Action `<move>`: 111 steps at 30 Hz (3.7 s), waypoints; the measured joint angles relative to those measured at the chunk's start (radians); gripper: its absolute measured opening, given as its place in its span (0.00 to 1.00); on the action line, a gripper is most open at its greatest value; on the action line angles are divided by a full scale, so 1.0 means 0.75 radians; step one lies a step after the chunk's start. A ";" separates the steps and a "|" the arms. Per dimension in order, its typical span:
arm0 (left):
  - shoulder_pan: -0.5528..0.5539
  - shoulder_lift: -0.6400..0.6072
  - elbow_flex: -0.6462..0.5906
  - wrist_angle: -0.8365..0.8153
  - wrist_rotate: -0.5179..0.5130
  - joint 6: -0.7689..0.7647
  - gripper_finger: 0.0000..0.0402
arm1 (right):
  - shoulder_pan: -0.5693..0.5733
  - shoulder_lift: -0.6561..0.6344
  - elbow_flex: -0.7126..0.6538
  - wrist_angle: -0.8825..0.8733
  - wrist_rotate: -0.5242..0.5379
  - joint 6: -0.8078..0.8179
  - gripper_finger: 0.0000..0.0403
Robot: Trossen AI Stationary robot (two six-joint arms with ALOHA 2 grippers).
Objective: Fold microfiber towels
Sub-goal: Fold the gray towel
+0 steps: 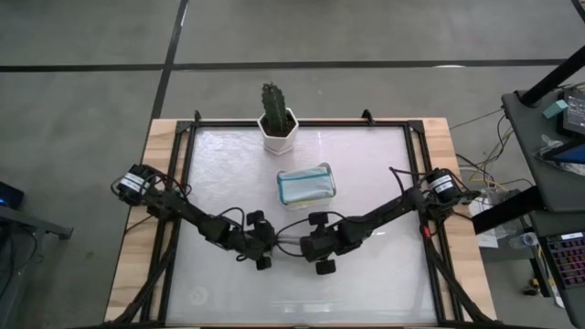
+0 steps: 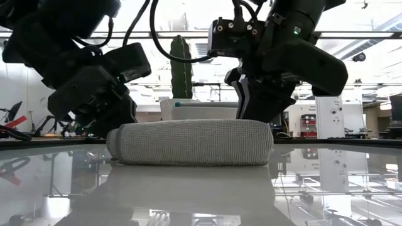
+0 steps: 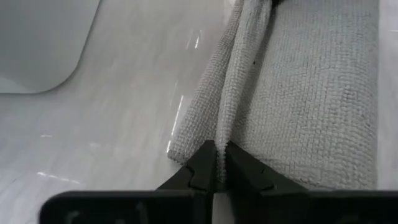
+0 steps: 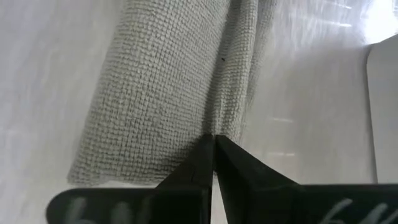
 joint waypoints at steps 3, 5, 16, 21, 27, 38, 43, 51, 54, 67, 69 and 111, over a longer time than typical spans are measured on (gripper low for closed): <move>0.000 0.000 0.000 -0.001 0.001 0.006 0.11 | 0.000 0.000 0.000 -0.016 0.000 0.008 0.02; 0.000 0.000 0.000 -0.001 0.001 0.007 0.17 | -0.001 0.000 0.000 -0.028 0.000 0.025 0.03; -0.001 -0.022 0.014 -0.003 0.008 0.024 0.43 | 0.000 0.000 0.010 -0.039 0.000 0.065 0.20; -0.003 -0.036 0.014 -0.015 0.017 0.024 0.45 | 0.000 -0.001 0.051 -0.090 -0.001 0.066 0.28; -0.003 -0.058 0.014 -0.016 0.039 0.024 0.45 | 0.003 -0.001 0.090 -0.145 0.000 0.066 0.33; -0.003 -0.141 0.014 -0.105 0.037 0.024 0.45 | 0.022 -0.023 0.112 -0.172 0.001 0.079 0.28; -0.003 -0.191 0.014 -0.176 0.037 0.055 0.45 | 0.052 -0.061 0.112 -0.169 0.076 0.081 0.25; -0.049 -0.278 0.020 -0.111 -0.002 0.098 0.41 | 0.164 -0.071 0.085 -0.075 0.379 0.138 0.17; -0.095 -0.261 0.019 -0.018 -0.018 0.117 0.37 | 0.193 -0.071 0.040 0.008 0.451 0.180 0.13; -0.194 -0.052 0.037 0.180 -0.026 0.120 0.10 | 0.199 -0.034 -0.432 1.055 0.510 0.182 0.02; -0.194 -0.022 0.039 0.179 -0.020 0.118 0.06 | 0.190 -0.013 -0.491 1.194 0.534 0.190 0.02; -0.183 -0.013 0.043 0.164 -0.201 0.161 0.00 | 0.248 -0.137 -0.634 1.387 0.517 0.195 0.02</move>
